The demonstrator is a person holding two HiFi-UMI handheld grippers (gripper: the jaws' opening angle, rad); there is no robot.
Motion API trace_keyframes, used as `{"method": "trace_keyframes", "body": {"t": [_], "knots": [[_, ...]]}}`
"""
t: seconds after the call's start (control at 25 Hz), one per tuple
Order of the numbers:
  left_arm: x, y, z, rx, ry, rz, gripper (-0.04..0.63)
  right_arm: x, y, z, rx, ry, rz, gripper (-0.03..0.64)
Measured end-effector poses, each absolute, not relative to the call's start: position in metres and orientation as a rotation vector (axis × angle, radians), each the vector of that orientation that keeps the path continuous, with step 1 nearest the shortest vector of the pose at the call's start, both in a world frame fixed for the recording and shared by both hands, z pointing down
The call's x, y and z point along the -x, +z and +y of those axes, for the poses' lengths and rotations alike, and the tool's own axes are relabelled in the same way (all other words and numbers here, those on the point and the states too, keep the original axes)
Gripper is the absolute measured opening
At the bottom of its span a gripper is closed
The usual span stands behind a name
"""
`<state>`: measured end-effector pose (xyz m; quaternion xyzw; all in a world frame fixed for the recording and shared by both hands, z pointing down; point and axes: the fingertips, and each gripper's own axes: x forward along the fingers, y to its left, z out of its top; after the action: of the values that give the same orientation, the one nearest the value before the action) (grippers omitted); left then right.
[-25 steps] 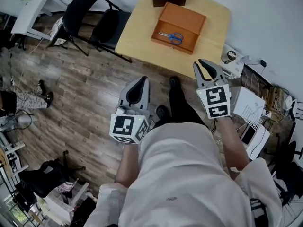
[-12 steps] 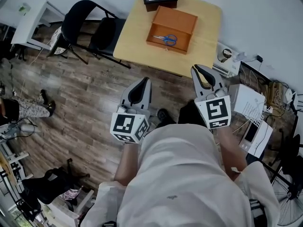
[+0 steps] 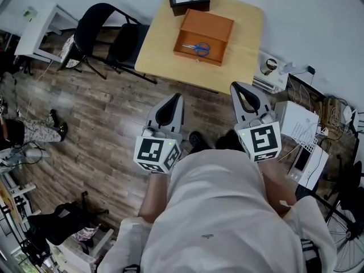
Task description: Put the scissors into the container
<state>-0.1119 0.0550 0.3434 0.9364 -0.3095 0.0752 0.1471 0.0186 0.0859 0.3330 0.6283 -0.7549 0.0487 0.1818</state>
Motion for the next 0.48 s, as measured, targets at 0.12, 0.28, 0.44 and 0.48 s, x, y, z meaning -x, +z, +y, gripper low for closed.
{"method": "trace_keyframes", "body": {"t": [0.12, 0.28, 0.44, 0.48], "knots": [[0.109, 0.346, 0.059, -2.691, 0.221, -0.889, 0.008, -0.019, 0.34, 0.09, -1.764, 0.158, -2.136, 0.0], [0.108, 0.347, 0.061, -2.695, 0.23, -0.89, 0.008, -0.019, 0.34, 0.093, -1.771, 0.177, -2.149, 0.0], [0.108, 0.348, 0.066, -2.689, 0.227, -0.889, 0.008, -0.024, 0.343, 0.097, -1.782, 0.174, -2.144, 0.0], [0.107, 0.349, 0.067, -2.689, 0.229, -0.884, 0.008, -0.024, 0.344, 0.098, -1.783, 0.18, -2.144, 0.0]]}}
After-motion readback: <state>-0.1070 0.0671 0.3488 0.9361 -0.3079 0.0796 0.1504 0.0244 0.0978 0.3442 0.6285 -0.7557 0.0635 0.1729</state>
